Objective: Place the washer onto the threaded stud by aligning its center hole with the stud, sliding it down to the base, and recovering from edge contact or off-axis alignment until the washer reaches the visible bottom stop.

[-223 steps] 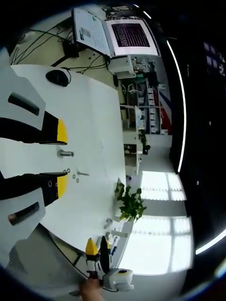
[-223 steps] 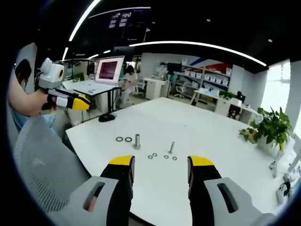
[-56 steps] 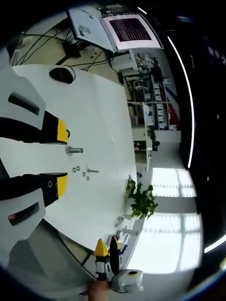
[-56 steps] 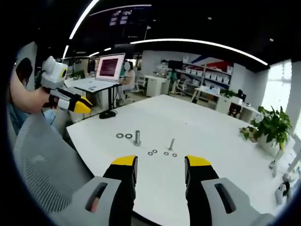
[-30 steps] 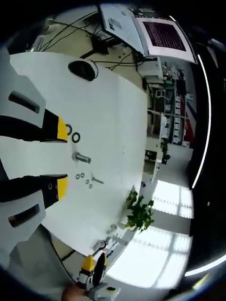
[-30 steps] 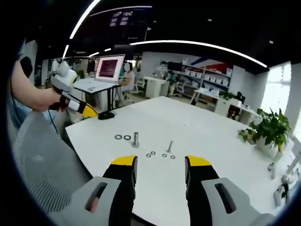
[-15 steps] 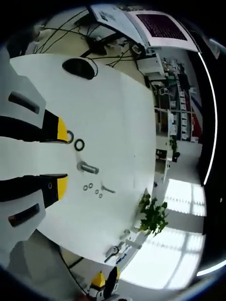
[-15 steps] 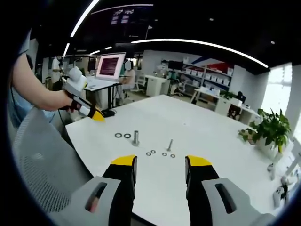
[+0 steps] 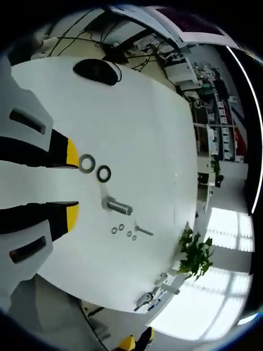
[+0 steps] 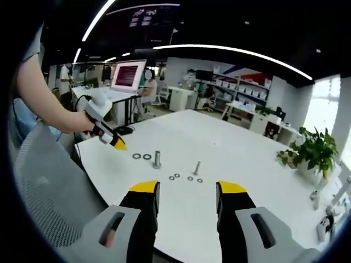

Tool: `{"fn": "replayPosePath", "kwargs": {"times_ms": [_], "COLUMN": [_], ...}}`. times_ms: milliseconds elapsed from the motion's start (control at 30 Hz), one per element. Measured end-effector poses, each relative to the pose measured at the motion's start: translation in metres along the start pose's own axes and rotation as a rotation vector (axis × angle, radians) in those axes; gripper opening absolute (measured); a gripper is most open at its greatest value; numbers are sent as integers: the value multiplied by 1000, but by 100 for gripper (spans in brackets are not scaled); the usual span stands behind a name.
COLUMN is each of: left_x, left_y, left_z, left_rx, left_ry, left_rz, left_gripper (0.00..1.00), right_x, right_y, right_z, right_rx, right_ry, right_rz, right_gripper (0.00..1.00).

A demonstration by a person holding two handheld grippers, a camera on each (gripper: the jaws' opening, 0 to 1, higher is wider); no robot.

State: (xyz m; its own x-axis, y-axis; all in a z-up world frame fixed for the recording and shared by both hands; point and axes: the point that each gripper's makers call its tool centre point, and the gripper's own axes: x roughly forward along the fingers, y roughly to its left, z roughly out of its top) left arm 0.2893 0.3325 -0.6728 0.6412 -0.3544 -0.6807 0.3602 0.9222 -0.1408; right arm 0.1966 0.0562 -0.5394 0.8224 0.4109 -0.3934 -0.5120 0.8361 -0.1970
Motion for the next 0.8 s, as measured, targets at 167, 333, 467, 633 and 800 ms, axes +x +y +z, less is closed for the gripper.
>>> {"fn": "replayPosePath", "kwargs": {"times_ms": [167, 333, 467, 633, 800], "left_x": [10, 19, 26, 37, 45], "left_y": [7, 10, 11, 13, 12], "left_z": [-6, -5, -5, -11, -12], "left_rx": [-21, -3, 17, 50, 103], "left_ry": [29, 52, 69, 110, 139], "left_rz": [7, 5, -1, -7, -17], "left_gripper": [22, 21, 20, 19, 17], "right_x": [0, -1, 0, 0, 0], "right_y": [0, -2, -2, -1, -1], "right_z": [0, 0, -1, -1, -2], "right_rx": [-4, -4, -2, -9, -10], "right_ry": [4, -1, 7, 10, 14], "right_rz": [1, -7, -5, -5, -4], "right_gripper": [43, 43, 43, 42, 42]}}
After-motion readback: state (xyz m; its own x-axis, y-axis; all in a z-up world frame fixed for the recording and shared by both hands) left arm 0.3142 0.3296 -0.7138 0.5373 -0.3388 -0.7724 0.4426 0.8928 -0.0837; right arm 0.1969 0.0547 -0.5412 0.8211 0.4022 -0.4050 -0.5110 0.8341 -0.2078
